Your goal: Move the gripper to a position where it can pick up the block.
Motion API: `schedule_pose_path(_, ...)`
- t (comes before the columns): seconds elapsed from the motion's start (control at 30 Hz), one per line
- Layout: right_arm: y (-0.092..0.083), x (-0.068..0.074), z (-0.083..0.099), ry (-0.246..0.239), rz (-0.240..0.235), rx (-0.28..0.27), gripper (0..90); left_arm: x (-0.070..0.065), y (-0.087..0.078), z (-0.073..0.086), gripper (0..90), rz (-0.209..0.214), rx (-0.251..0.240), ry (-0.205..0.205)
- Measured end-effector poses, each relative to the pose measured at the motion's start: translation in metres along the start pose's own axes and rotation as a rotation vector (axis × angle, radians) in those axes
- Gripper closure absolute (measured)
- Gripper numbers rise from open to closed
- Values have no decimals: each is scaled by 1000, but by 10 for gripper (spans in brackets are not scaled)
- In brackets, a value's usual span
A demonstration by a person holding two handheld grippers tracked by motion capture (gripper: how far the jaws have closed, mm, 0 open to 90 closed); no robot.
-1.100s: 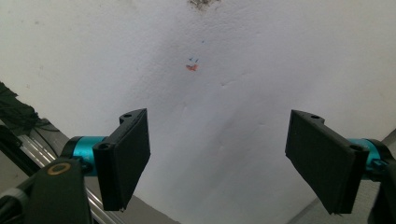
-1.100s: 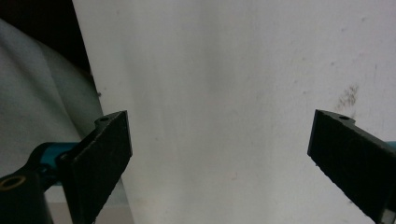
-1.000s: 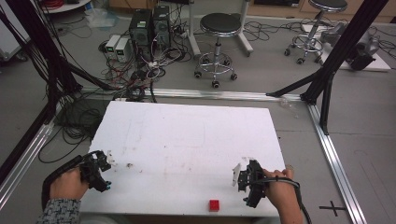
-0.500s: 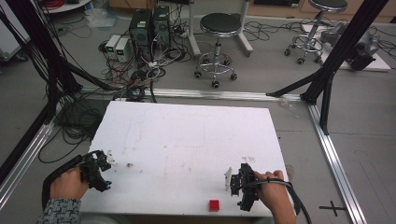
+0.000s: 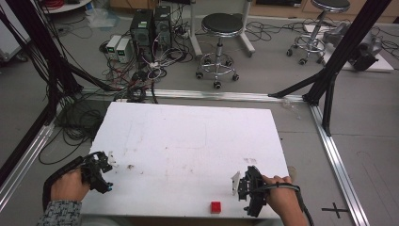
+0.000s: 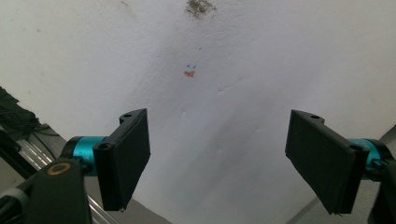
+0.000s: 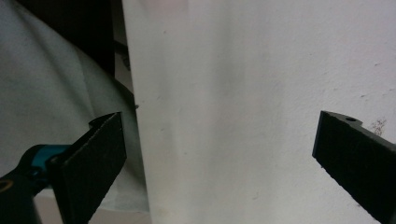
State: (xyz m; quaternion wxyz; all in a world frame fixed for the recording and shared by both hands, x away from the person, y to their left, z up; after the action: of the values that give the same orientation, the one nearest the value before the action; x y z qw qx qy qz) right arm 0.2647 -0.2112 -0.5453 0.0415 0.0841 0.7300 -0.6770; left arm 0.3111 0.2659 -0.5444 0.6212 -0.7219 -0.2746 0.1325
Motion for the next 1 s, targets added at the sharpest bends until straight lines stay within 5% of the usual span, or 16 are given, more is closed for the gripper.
schedule_pose_path(0.27,-10,13,6,7,-9,21,25,-1,-1,-1,223,5,1,3)
schedule_pose_path(0.57,-6,25,-17,-12,-32,1,24,0,-3,-1,223,4,-4,1)
schedule_pose_path(0.83,13,38,-50,-88,-73,-42,25,-1,-2,-2,223,3,-9,-1)
schedule_pose_path(1.0,24,39,-60,-92,-79,-32,25,-1,-2,-2,223,4,-10,-5)
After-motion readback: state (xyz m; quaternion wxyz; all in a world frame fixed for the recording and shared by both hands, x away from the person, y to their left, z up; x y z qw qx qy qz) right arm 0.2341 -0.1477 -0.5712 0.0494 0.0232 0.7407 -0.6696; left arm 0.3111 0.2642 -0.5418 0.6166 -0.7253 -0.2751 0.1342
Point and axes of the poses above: each handheld gripper's, and its own axes: y roughly forward along the jaws, z roughly out of its underside, x roughly to its left, the point moved 8 cm from there along y, roughly forward along the jaws, and after that the axes turned 3 degrees about z, right-handed, at the moved point
